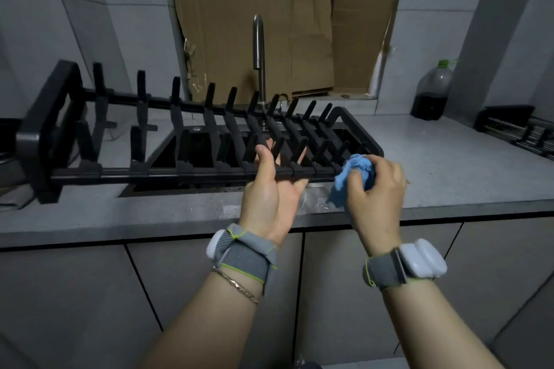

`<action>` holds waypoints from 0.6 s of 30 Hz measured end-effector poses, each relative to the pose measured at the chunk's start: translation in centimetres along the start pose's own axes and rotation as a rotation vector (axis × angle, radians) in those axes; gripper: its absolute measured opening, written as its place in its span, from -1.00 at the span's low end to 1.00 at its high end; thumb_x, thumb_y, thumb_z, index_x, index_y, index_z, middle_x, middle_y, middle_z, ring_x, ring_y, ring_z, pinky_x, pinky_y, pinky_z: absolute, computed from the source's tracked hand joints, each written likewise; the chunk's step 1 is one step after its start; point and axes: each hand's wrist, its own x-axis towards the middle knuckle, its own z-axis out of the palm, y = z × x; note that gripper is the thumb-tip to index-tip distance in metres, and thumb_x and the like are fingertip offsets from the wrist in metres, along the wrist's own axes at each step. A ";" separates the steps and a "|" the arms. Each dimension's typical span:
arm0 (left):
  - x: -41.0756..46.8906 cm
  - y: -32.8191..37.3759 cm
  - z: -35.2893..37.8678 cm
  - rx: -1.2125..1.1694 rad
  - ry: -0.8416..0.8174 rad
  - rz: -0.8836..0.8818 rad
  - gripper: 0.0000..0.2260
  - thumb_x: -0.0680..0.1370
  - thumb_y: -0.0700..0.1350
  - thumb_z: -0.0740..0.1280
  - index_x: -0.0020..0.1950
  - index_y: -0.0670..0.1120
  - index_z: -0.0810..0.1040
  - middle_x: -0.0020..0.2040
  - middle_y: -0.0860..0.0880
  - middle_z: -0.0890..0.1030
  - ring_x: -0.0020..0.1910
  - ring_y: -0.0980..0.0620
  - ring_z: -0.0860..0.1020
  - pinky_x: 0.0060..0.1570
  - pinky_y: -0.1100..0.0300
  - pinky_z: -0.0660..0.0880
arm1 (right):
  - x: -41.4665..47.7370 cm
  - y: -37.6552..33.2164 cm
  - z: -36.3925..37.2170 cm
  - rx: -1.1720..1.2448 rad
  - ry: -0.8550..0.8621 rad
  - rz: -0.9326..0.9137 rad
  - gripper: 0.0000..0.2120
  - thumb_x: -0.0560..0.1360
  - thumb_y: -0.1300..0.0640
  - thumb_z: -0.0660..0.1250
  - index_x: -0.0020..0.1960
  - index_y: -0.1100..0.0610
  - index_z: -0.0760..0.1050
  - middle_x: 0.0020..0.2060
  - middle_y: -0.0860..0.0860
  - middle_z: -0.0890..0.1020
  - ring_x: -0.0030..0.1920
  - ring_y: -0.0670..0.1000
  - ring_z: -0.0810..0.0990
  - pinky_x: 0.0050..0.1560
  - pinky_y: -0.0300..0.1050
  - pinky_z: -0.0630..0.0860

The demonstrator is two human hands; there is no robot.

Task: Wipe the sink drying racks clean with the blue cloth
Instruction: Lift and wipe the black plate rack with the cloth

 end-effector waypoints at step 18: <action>-0.1 -0.7 -2.4 0.031 0.146 -0.048 -0.58 0.43 0.08 0.33 0.21 -0.10 0.48 0.15 -0.08 0.60 0.29 -0.09 0.48 0.37 -0.08 0.32 | 0.8 -0.4 0.8 0.346 0.107 0.323 -0.87 0.32 0.17 0.24 -0.17 -0.01 0.41 -0.05 0.20 0.55 -0.10 0.11 0.51 -0.08 -0.05 0.47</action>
